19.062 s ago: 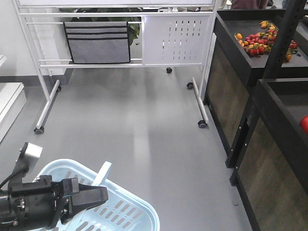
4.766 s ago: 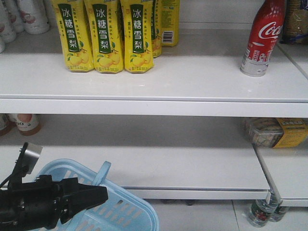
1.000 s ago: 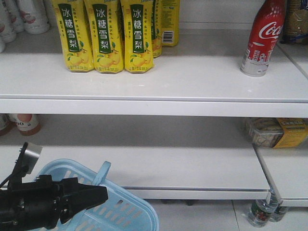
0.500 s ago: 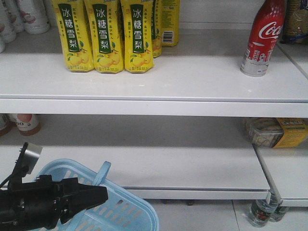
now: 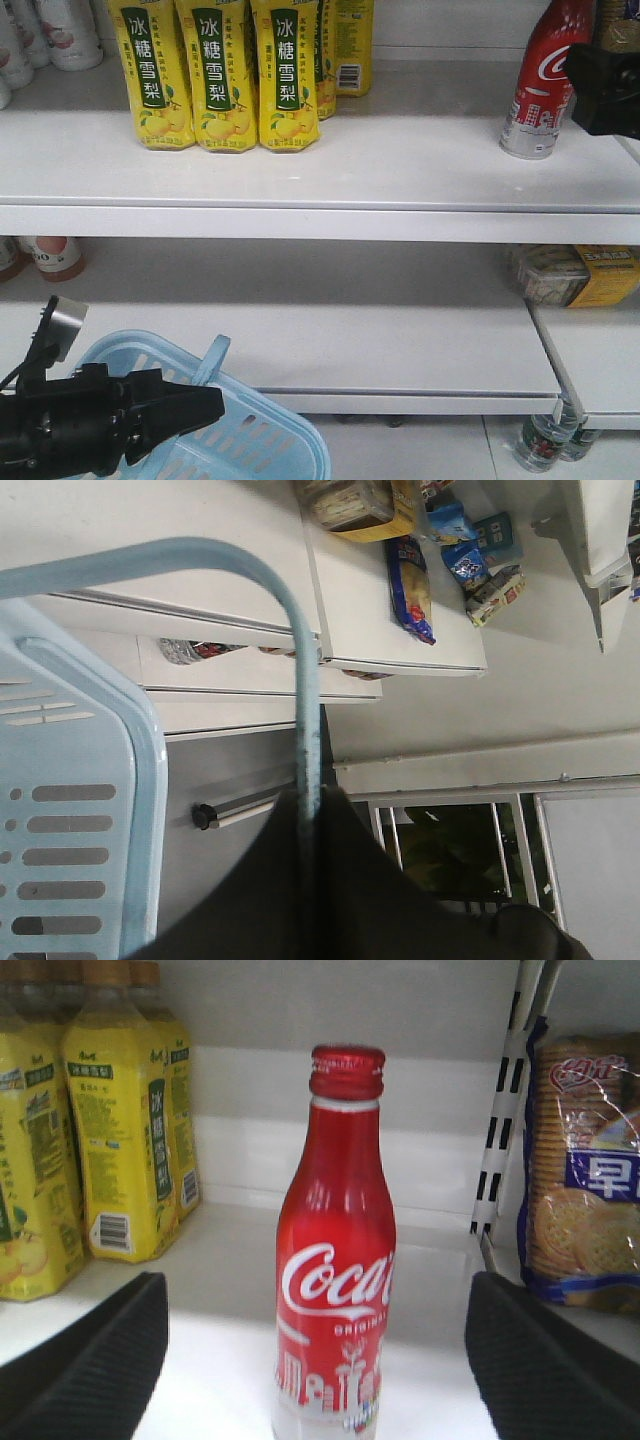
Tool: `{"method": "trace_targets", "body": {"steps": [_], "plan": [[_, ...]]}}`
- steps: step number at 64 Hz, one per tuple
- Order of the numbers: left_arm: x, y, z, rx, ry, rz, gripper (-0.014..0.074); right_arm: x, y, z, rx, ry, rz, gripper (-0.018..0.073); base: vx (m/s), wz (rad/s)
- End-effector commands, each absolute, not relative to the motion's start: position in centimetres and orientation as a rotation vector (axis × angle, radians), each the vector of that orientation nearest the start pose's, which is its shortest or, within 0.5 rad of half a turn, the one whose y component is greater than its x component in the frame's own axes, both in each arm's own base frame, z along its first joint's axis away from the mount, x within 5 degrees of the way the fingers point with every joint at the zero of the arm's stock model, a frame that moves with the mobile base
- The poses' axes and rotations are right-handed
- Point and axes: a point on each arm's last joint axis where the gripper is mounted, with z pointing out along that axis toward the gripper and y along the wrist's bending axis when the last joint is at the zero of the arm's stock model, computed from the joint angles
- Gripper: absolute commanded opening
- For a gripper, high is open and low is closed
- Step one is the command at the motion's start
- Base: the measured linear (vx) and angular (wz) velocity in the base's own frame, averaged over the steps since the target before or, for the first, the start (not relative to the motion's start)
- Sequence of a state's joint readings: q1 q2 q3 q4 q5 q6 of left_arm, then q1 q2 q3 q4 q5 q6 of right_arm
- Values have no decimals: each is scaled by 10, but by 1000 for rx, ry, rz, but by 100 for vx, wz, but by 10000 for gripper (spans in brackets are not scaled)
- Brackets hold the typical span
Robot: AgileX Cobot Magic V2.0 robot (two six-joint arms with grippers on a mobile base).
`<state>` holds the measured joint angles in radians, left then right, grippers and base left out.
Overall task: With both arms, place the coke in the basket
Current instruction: 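Raise the open right gripper to the red Coca-Cola bottle on the shelf, then close the right gripper on the bottle neck and lift it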
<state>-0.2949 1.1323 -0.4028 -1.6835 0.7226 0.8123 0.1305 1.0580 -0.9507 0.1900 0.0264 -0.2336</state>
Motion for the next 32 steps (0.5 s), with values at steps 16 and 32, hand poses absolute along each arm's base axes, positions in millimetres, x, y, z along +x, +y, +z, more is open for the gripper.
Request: {"method": "trace_targets", "body": {"steps": [16,32], "plan": [[164,-115,246,-257,2203,-1553,-6,258,31,427,-99,1411,42,594,0,0],[164,-115,246,-257,2203,-1553,-6,274,31,420,-79,1376,32,594,0,0]]}}
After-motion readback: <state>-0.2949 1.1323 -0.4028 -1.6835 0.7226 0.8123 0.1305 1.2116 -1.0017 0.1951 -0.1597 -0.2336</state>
